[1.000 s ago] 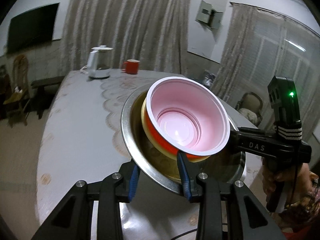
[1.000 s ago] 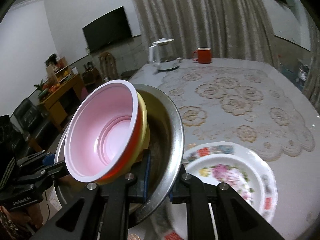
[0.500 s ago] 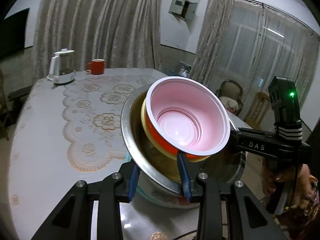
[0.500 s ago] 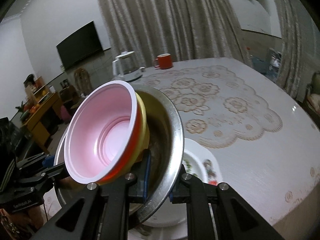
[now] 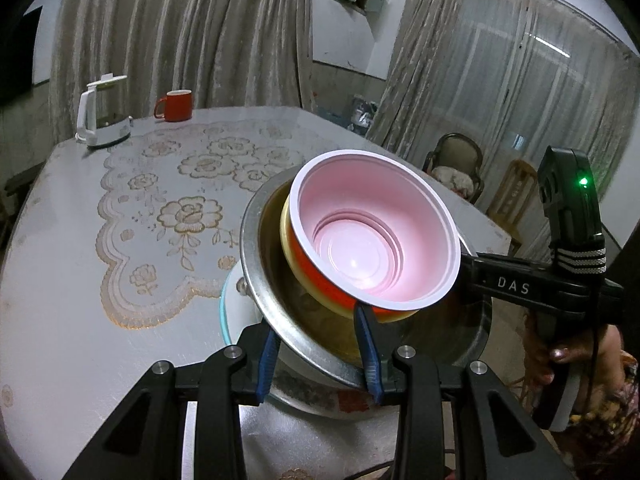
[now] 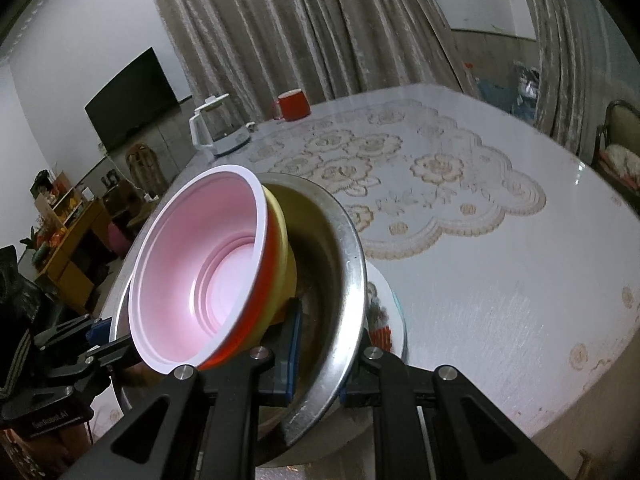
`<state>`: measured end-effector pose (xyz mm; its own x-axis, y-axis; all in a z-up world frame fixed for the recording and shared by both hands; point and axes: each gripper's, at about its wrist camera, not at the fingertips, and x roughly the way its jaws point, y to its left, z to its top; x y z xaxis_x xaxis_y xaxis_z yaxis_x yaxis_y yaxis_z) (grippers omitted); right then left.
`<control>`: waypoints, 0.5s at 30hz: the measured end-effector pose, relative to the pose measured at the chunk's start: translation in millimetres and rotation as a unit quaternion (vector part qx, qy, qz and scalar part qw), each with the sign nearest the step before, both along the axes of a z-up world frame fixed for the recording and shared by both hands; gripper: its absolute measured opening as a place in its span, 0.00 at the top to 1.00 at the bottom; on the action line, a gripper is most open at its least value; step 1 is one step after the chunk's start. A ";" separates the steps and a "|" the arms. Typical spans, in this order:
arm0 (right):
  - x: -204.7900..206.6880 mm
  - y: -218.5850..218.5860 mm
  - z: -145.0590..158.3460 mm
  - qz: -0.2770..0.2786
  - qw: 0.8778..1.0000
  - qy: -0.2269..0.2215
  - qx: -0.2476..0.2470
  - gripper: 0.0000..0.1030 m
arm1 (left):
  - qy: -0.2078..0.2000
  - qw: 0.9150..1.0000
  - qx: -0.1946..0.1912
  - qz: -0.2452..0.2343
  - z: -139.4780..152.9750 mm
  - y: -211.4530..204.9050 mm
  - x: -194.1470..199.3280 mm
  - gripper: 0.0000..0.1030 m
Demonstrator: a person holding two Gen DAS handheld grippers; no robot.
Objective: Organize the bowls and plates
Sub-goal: 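Carry the nested bowls over the plate stack with both grippers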
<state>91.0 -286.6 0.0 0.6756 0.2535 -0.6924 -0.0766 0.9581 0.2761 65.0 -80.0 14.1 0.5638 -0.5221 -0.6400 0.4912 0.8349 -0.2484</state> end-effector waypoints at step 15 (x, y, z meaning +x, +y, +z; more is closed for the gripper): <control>15.8 -1.7 -25.6 -0.005 0.999 0.042 0.009 0.88 | 0.036 0.999 0.006 0.004 -21.0 -0.6 16.2 0.64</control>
<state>106.8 -288.3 -25.6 0.6171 0.2597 -0.7427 -0.0427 0.9536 0.2980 81.2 -80.6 -6.8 0.5207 -0.5097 -0.6849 0.4651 0.8421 -0.2731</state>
